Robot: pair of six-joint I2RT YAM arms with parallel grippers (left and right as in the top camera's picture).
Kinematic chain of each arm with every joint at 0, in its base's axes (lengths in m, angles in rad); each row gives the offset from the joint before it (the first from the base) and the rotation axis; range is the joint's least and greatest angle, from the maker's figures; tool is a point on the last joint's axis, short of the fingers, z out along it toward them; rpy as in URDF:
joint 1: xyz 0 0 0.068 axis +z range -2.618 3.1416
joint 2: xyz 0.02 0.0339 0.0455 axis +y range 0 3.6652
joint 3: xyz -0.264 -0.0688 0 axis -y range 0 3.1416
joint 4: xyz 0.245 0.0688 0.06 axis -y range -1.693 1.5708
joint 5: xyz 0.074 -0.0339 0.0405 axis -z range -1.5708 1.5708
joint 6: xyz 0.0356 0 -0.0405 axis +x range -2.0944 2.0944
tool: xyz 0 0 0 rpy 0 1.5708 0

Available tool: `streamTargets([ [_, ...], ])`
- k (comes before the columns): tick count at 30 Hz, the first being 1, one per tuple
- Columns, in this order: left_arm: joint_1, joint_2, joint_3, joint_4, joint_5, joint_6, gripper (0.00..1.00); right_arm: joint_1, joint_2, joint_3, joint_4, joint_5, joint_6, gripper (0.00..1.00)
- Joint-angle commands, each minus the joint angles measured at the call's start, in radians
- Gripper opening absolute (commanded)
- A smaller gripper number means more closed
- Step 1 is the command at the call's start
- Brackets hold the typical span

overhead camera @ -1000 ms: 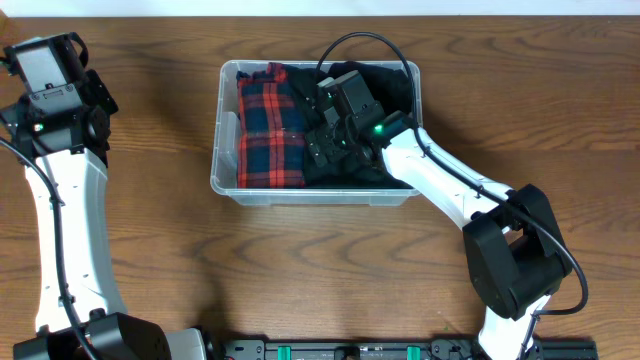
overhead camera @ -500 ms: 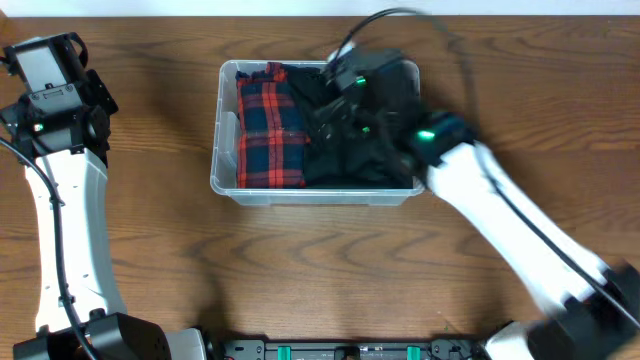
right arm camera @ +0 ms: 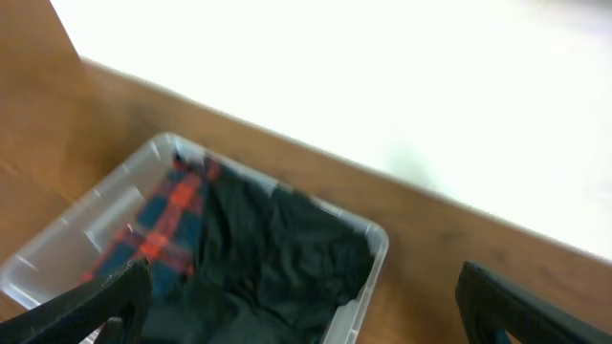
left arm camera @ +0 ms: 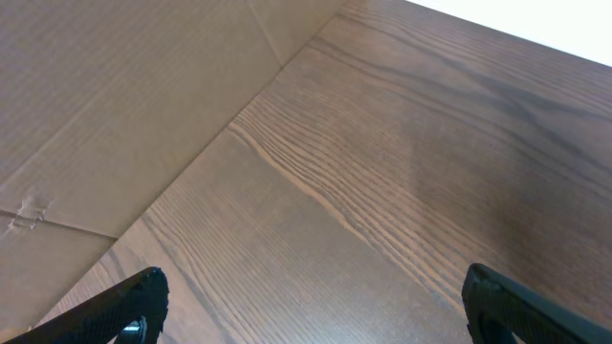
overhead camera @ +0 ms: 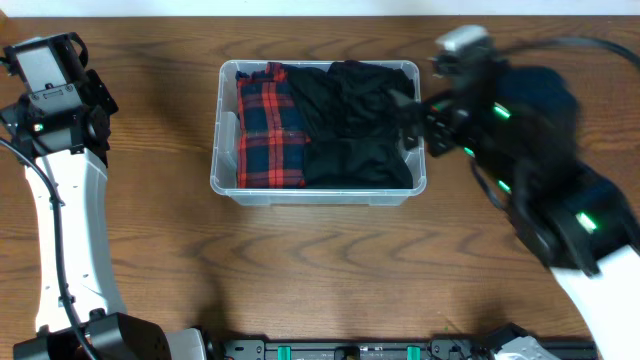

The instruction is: Pack container

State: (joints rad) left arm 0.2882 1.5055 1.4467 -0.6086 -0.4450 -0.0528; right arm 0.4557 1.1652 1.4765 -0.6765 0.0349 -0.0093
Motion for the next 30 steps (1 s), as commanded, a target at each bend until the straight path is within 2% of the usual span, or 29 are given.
streamTargets([
  [1, 0.004, 0.004, -0.005, -0.001, -0.009, -0.013, 0.98, -0.006, -0.084, 0.003, -0.010, 0.006, 0.016, 0.99],
  [8, 0.004, 0.004, -0.005, -0.001, -0.009, -0.013, 0.98, -0.006, -0.160, 0.003, -0.024, 0.006, 0.016, 0.99],
  [30, 0.004, 0.004, -0.005, -0.001, -0.009, -0.013, 0.98, 0.002, -0.174, -0.002, -0.064, 0.023, -0.004, 0.99],
])
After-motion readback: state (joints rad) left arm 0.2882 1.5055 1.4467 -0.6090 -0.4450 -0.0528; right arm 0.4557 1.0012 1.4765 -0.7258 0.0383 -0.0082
